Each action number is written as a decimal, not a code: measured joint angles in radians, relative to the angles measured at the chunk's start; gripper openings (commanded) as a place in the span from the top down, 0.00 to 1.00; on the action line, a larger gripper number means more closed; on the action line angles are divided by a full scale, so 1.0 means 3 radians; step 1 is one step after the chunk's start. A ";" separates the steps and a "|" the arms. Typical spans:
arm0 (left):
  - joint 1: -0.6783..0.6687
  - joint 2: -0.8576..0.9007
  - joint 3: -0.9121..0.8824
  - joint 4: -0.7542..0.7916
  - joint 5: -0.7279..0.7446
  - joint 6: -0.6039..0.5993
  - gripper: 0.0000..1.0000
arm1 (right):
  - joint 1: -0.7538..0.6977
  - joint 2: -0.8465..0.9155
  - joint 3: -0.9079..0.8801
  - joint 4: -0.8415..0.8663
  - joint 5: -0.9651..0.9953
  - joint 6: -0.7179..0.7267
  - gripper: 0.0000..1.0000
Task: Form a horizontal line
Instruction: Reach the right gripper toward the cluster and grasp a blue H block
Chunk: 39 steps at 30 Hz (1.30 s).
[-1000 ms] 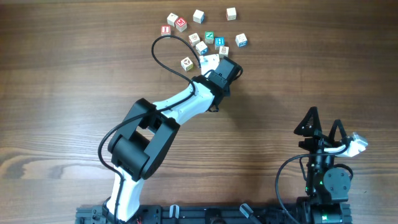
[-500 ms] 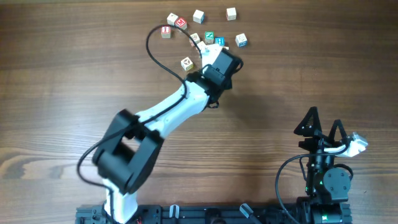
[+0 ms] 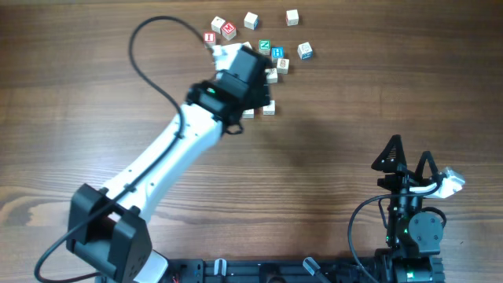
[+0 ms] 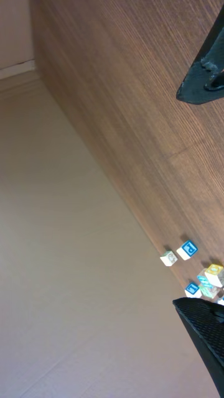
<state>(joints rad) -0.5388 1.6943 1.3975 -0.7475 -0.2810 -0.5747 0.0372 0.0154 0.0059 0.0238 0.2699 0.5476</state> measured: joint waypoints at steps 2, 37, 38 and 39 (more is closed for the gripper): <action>0.0148 0.0001 0.0000 -0.0156 0.0088 -0.0011 0.00 | 0.0000 0.0000 0.0000 0.0000 0.0000 0.0000 0.00; 0.0974 0.0003 -0.1266 0.1064 0.1246 -0.0128 0.45 | 0.0000 0.2309 0.1631 -0.0797 -0.1962 -0.0029 0.01; 0.0974 0.0001 -0.1268 0.1057 0.1184 -0.0131 0.56 | 0.0001 0.2544 0.1822 -0.0905 -0.1968 -0.0137 0.01; 0.0975 0.0003 -0.1268 0.1073 0.1146 -0.0128 0.64 | 0.0001 0.2794 0.2037 -0.1058 -0.1974 -0.0233 0.01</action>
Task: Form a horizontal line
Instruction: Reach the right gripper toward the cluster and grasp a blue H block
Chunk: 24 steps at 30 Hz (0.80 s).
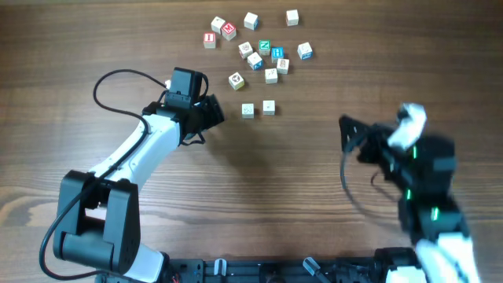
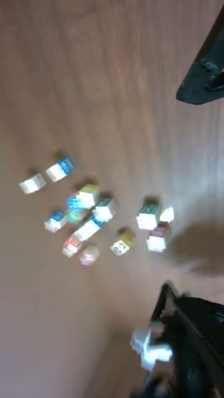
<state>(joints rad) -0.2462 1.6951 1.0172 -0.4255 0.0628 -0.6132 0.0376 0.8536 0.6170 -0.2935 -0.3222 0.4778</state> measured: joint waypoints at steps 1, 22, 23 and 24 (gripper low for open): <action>-0.0001 0.0000 -0.0001 0.0008 -0.0048 -0.0011 0.74 | 0.0000 0.0240 0.0215 -0.0158 -0.0006 -0.0098 0.01; -0.0001 0.0000 -0.0080 0.0674 -0.0217 -0.0011 0.54 | 0.0352 0.2670 0.2384 -0.0511 -0.0341 -0.0727 0.00; -0.0001 0.0000 -0.0088 0.0689 -0.0219 -0.0022 0.53 | 0.0472 0.2736 0.2391 -0.0463 -0.0192 -0.0727 0.01; -0.0001 0.0000 -0.0094 0.0692 -0.0219 -0.0074 0.53 | 0.0568 0.2797 0.2403 -0.0422 -0.0062 -0.0727 0.00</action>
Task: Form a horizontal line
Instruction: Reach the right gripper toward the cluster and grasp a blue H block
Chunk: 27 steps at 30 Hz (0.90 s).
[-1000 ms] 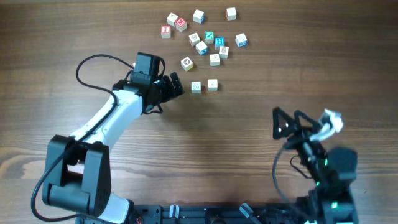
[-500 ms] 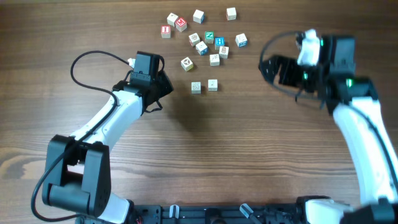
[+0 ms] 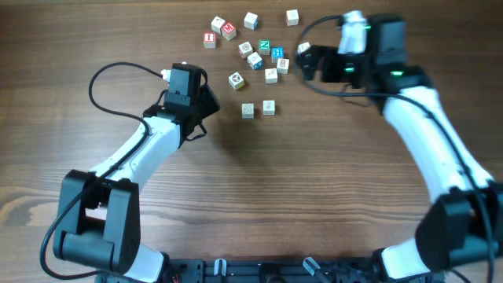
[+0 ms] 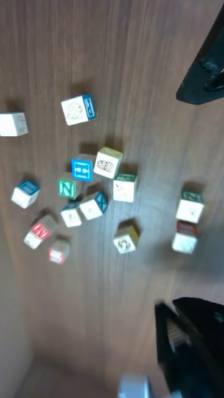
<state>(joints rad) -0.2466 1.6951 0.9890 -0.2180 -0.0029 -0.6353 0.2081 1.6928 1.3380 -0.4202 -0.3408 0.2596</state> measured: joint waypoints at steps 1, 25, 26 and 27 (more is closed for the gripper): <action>0.0000 0.0000 -0.0004 -0.0010 0.0000 -0.0079 0.50 | 0.0114 0.0083 0.0023 0.0055 0.0149 -0.0004 0.00; -0.0132 0.0120 -0.0017 0.0070 0.0000 -0.0520 0.04 | 0.0384 0.1954 0.1821 0.0005 0.0980 -0.0529 0.29; -0.0132 0.0120 -0.0017 0.0071 0.0000 -0.0520 0.03 | 0.0389 0.1989 0.1821 0.0039 0.0987 -0.0534 0.29; -0.0132 0.0120 -0.0017 0.0070 0.0001 -0.0520 0.02 | 0.0397 0.2031 0.1821 0.0071 0.0992 -0.0535 0.29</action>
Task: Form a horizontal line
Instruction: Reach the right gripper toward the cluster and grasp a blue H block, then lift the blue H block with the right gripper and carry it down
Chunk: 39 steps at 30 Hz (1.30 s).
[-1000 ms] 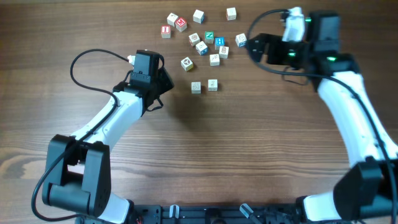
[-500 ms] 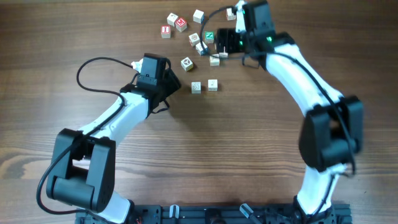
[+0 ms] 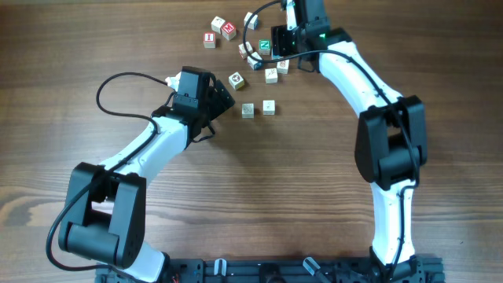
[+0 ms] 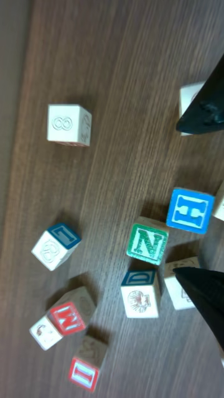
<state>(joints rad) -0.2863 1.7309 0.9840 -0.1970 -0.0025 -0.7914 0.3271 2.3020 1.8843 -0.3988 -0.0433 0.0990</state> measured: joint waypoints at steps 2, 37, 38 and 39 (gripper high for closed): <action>0.0000 0.0000 0.0000 0.0001 0.0000 -0.0001 0.00 | 0.0031 0.0076 0.0000 0.0086 0.0003 -0.0001 0.29; 0.0000 0.0000 0.0000 0.0086 0.0000 -0.0001 0.00 | 0.0141 0.0412 0.0024 0.0113 0.0266 -0.0289 0.53; 0.0000 0.0000 0.0000 0.0086 -0.0001 -0.0001 0.00 | 0.0141 0.0412 0.0024 0.0116 0.0271 -0.0287 0.54; 0.0000 0.0000 0.0000 0.0086 -0.0001 -0.0001 0.00 | 0.0141 0.0412 0.0024 0.0113 0.0272 -0.0287 0.55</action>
<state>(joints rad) -0.2863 1.7309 0.9840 -0.1711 -0.0029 -0.7918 0.3695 2.4256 1.8915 -0.3649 0.0383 0.0128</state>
